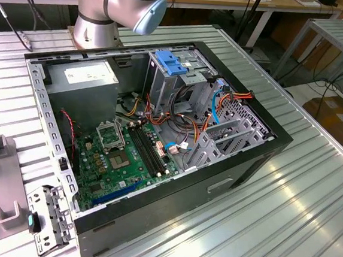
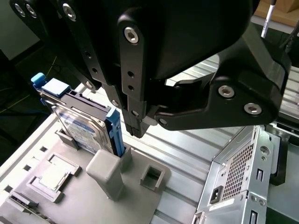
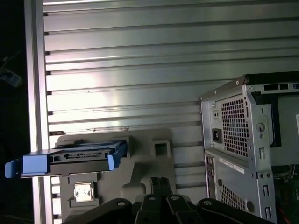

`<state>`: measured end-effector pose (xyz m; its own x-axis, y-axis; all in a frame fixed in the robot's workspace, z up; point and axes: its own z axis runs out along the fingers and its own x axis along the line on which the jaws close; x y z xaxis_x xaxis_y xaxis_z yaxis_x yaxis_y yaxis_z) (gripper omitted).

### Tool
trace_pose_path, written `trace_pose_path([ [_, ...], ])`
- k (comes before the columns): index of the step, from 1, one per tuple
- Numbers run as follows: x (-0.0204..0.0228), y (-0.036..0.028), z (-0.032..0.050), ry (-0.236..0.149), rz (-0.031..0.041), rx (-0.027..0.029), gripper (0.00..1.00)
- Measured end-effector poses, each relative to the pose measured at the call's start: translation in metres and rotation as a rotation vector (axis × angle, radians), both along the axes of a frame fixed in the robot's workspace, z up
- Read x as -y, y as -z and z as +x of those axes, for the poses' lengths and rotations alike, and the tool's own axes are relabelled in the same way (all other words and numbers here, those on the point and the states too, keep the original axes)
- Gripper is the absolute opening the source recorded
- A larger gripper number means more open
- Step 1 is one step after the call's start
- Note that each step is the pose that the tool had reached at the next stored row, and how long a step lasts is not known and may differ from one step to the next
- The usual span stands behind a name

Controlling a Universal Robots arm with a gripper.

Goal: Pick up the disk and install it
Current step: 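Reach for the disk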

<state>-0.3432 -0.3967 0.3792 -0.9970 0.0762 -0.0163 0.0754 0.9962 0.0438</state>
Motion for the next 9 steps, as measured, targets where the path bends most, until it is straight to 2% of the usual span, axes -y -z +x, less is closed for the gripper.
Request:
trace_pose_path([
  [2, 0.0000, 0.0003, -0.0061, 0.000, 0.0000, -0.0002, 0.11],
  [9, 0.0000, 0.0010, -0.0199, 0.000, 0.0000, -0.0003, 0.11],
])
